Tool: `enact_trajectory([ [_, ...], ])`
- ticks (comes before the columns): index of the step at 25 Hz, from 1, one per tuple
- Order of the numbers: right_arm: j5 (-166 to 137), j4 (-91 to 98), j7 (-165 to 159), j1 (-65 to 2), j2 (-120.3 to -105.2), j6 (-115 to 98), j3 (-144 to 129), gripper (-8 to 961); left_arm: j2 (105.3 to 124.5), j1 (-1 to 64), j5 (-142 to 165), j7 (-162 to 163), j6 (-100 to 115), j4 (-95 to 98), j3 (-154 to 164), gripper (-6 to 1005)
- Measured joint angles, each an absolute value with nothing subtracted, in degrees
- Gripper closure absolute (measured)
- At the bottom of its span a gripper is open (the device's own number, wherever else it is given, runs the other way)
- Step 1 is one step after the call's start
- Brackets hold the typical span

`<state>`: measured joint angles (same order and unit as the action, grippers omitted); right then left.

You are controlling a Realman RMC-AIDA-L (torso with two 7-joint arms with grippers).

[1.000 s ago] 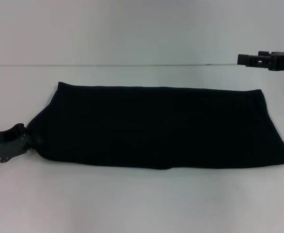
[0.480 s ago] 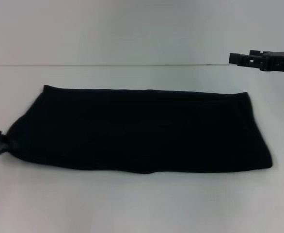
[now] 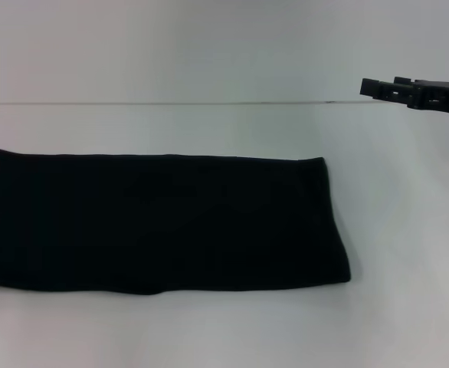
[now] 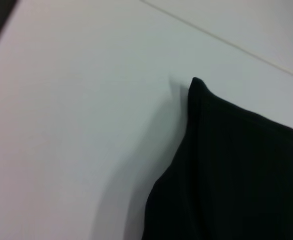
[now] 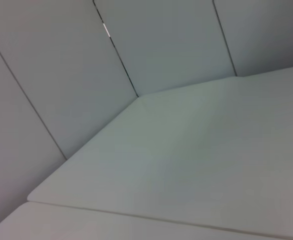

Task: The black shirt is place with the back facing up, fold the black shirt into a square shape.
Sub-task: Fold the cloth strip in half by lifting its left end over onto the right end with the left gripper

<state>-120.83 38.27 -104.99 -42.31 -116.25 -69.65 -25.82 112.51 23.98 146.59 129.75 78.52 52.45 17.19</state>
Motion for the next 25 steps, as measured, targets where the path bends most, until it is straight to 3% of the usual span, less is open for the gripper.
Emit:
enact_trajectory([
  [10,-120.7,37.9,-104.3,-42.2,-116.01,-69.4,-25.6,31,111.71,26.8,143.7,129.0,85.0,52.7,16.9,926],
  [16,-117.6,37.8,-102.9,-40.8,-116.22,-69.0,-25.2,32,111.11,37.0,136.7,129.1,95.4,50.4,19.8,911],
  [21,-116.3,37.7,-102.1,-39.6,-115.88,-69.3,-25.4,33,115.02,46.8,134.9,129.3,94.7,43.4,25.9,898],
  [25,-116.3,37.6,-102.1,-38.7,-115.44,-69.4,-25.3,34,120.89,50.6,134.8,128.1,89.5,38.4,29.2,887],
])
